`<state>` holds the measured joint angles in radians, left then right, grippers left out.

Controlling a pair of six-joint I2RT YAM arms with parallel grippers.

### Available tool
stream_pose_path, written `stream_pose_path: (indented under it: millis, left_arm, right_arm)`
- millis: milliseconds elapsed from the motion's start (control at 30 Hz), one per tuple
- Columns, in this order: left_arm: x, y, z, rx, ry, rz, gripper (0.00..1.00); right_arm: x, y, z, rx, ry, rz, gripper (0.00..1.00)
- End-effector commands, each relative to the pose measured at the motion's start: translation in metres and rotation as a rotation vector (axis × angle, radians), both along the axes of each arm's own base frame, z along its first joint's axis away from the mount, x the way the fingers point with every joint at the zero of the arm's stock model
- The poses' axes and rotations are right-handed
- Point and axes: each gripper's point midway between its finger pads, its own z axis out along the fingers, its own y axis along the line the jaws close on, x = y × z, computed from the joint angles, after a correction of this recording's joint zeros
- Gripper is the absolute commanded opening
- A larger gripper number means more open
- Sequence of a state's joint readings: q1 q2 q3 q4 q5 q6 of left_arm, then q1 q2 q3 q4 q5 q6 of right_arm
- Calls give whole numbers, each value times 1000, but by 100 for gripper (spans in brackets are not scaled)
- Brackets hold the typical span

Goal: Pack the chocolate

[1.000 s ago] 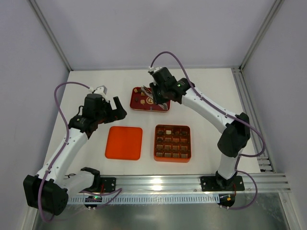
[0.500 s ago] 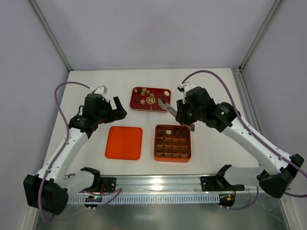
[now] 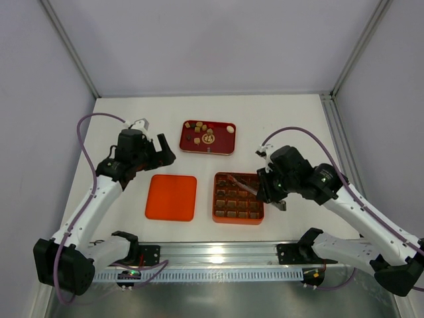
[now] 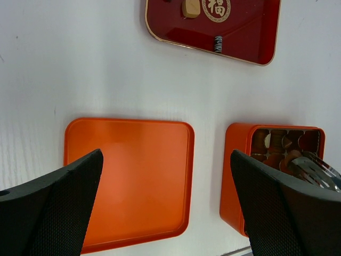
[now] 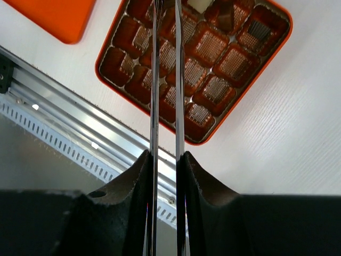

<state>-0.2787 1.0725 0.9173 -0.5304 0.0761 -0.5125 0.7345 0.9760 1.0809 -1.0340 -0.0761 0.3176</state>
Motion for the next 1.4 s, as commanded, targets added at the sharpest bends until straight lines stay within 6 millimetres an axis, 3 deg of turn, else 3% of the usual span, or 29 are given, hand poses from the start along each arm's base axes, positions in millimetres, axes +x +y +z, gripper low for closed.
stream_pose_path:
  millis: [0,233,800,1200,1367]
  left_arm:
    - [4,-3,3,-12,-18,-16,100]
    - [4,-3,2,-12,-16,-16,100]
    - [4,-2,2,-4,-17,-13,100]
    - [3,-2,2,-5,-19,-14,100]
    - [3,-2,2,-2,-18,-14,100]
  right_arm:
    - [-15,-1,0,19,27,29,27]
    - [-25,-6,-7,-10,56,56,27]
    - [-20,-8,-16,-54,56,63,34]
    - [-19,-8,-14,-59,48,59,40]
    - [-13,-9,-4,-57,18,43,40]
